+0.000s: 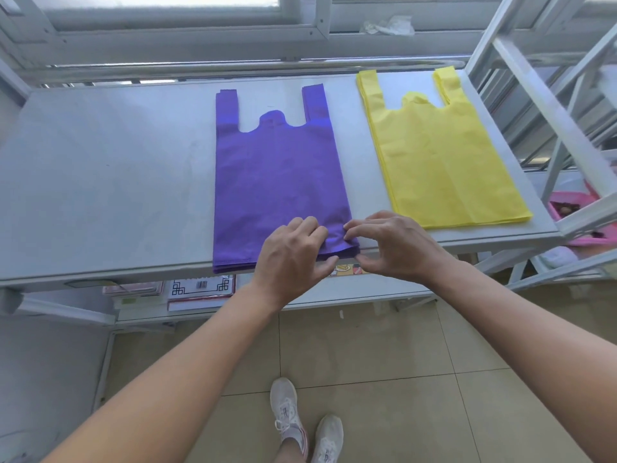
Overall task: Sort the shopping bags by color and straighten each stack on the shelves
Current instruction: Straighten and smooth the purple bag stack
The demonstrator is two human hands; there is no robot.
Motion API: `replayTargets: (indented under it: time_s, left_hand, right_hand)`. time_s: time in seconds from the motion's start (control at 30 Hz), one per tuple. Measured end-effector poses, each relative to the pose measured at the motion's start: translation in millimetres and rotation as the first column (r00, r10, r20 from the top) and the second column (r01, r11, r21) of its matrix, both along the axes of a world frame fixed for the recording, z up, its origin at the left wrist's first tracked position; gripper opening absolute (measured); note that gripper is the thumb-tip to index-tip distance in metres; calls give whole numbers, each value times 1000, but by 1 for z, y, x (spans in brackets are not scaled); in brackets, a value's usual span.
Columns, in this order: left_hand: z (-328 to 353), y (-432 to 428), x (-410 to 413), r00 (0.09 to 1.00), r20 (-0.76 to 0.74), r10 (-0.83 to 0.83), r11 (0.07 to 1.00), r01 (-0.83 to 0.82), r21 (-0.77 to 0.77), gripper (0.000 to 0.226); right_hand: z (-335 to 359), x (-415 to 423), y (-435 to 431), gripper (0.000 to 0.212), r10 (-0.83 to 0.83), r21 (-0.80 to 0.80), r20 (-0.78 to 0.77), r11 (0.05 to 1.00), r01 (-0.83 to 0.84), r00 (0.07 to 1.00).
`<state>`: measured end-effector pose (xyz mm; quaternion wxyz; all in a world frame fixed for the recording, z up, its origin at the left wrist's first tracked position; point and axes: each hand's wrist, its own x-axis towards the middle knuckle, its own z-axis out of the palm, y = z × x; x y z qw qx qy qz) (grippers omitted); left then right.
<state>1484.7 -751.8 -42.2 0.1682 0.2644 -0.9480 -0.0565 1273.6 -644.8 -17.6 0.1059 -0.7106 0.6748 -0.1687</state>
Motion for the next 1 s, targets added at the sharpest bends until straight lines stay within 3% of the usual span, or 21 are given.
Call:
replayTargets:
  time_s: [0.33,0.47,0.53,0.6,0.7,0.8,0.87,0.93,1.0]
  left_hand:
    - [2,-10,7,997,-1,-71,997,71,-19,30]
    - [3,-11,13,993,-61,-97,995,96,-7,14]
    - [0,-11,15,991,-81,-106,994,105,-13,12]
    - [-2,-10,15,991,-106,-77,997,80,18,14]
    - [0,-7,14,985,-165,53,982,-22,187,18]
    - [1,-7,13,976,-204,76,973,-27,231,20]
    - [0,-8,15,980,-198,17,993,6,118,19]
    - [-4,-9,18,985,-159,-61,998,56,-33,15]
    - [-7,-11,23,985,-130,-117,991,108,-74,17]
  right_hand:
    - [0,-1,1,26,-7,-21,-3,1000,7,1000]
    - [-2,3,-1,22,-106,-25,60,994,107,993]
    - [-6,7,-1,22,-205,-1,169,978,208,964]
    - [-6,13,0,20,-343,55,403,935,352,849]
    - [-1,23,2,20,-484,158,653,839,521,582]
    - [5,27,-5,23,-586,415,773,757,505,243]
    - [13,26,-14,23,-624,546,780,716,435,48]
    - [17,21,-23,25,-632,567,774,715,409,34]
    - [17,17,-26,30,-638,532,752,736,419,165]
